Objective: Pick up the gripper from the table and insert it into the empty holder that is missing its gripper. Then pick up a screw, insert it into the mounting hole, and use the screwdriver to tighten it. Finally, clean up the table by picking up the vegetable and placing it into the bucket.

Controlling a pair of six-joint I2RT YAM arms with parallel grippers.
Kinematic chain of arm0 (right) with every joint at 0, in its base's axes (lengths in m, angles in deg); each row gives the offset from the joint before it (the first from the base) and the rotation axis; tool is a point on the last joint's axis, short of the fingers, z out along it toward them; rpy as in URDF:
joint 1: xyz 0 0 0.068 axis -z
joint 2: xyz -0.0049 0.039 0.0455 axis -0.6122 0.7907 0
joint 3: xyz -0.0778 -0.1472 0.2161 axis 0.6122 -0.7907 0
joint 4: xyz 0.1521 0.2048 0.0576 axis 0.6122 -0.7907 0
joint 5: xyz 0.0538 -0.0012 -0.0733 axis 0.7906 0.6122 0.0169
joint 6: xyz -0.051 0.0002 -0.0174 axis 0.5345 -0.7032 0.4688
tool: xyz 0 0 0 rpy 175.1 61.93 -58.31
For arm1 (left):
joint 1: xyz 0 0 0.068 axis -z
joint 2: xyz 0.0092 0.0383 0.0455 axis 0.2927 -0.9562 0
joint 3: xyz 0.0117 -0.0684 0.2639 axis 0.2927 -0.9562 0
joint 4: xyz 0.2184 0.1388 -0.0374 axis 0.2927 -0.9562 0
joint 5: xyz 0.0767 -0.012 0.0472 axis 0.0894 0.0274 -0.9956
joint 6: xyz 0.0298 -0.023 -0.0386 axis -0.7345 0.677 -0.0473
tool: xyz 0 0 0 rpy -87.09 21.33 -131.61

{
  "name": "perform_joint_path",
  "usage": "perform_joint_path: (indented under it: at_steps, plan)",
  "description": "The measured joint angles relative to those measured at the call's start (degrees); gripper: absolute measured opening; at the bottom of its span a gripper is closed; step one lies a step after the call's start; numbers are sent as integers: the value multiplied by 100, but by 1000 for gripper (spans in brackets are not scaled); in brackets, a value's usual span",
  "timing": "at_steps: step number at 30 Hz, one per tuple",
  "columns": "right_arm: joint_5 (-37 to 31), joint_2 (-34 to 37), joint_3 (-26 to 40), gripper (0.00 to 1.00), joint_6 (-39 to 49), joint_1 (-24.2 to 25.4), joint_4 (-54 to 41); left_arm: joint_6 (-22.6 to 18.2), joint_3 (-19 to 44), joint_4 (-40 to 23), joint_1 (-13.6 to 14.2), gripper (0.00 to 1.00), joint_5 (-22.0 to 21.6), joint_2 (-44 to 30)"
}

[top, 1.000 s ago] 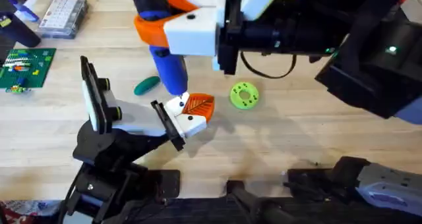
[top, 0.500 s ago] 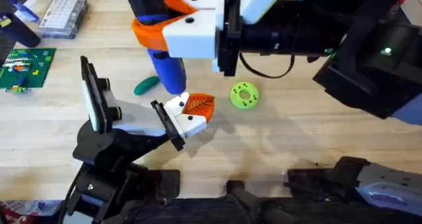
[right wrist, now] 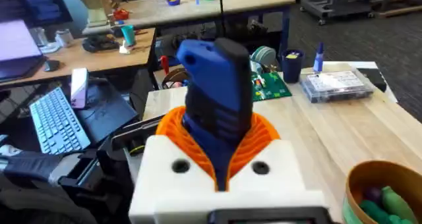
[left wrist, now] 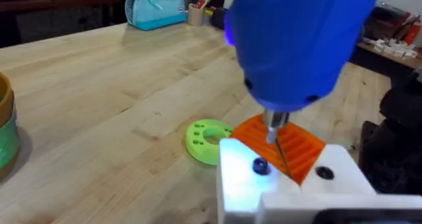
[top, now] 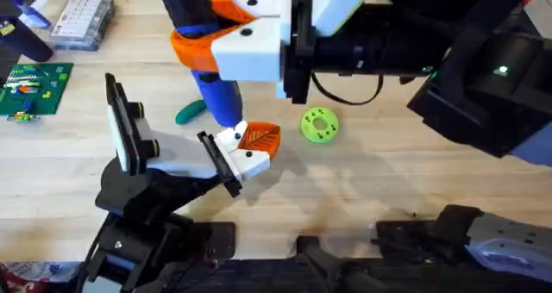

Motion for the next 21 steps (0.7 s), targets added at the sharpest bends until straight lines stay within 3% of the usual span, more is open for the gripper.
perform_joint_path:
  at_steps: [21]
  plan:
    - [6, 108, -15, 48, -9, -20, -10, 0, 0, 0, 0, 14, 1, 0]
